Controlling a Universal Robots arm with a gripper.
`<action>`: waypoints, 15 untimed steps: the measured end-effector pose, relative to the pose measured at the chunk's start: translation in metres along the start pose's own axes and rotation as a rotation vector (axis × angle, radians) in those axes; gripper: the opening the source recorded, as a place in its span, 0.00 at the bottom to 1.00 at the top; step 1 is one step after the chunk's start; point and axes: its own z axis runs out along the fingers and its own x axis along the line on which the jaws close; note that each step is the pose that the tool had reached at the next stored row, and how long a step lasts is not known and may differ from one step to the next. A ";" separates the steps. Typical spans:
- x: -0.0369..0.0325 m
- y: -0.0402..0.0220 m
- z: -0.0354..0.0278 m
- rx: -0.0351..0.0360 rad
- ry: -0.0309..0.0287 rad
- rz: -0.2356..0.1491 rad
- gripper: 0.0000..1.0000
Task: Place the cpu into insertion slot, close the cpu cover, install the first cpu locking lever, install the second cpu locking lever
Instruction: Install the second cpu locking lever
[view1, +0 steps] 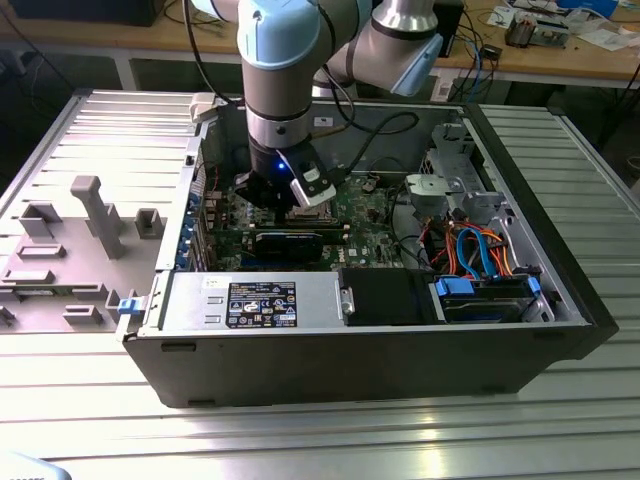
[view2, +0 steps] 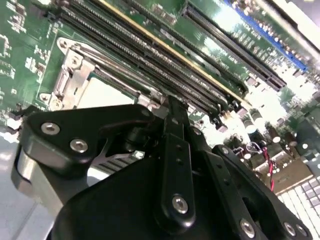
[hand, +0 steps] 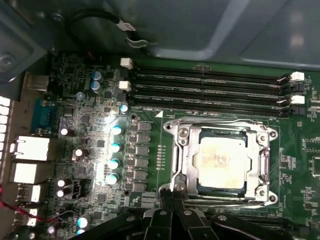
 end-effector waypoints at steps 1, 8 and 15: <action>-0.0135 0.0061 0.0008 0.0258 0.0180 0.002 0.11; -0.0270 0.0357 0.0042 0.0798 0.0355 0.003 0.11; -0.0512 0.0396 0.0047 0.0825 0.0535 0.005 0.11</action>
